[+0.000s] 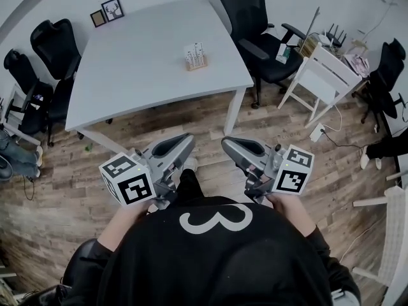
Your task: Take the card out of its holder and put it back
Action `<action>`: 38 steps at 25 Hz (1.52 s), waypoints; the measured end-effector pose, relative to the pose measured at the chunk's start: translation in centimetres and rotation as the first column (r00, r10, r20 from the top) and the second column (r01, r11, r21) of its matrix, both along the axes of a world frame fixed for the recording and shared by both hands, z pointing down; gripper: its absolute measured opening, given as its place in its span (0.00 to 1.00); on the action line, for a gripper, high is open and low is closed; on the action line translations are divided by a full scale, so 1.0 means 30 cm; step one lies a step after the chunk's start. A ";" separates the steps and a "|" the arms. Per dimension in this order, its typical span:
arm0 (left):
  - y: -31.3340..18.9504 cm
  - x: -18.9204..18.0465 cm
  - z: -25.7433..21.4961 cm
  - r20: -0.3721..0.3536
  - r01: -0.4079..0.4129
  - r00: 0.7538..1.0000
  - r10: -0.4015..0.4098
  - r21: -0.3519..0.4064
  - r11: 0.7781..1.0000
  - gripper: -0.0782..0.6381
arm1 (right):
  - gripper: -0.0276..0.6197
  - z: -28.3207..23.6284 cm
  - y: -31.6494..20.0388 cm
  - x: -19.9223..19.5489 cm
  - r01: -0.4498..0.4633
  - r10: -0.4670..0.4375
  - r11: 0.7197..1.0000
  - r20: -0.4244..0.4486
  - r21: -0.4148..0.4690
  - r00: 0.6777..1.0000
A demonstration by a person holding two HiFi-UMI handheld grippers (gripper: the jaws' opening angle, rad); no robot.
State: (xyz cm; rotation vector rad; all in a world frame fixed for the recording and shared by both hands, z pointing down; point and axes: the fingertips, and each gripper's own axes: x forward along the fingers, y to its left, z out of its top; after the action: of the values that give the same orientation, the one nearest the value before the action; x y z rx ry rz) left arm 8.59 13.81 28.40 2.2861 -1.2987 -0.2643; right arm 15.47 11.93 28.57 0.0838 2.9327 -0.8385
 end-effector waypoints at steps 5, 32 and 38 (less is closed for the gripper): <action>-0.108 -0.075 0.041 -0.010 -0.020 1.000 0.020 -0.023 1.000 0.14 | 0.06 0.034 -0.110 -0.074 -0.023 0.023 0.999 -0.017 -0.023 1.000; -0.939 -0.664 0.190 -0.012 -0.168 0.986 0.168 -0.129 0.977 0.14 | 0.06 0.127 -0.866 -0.636 -0.191 0.171 0.972 -0.139 -0.138 0.975; -1.040 -0.700 0.221 0.040 -0.210 0.975 0.216 -0.128 0.969 0.14 | 0.06 0.141 -0.952 -0.658 -0.234 0.211 0.960 -0.151 -0.151 0.966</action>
State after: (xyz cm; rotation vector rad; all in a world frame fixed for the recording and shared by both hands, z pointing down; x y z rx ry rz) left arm -12.40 -17.39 35.02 2.3166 -1.0517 -0.0470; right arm -4.28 -16.63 32.79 -0.3216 2.9012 -1.0860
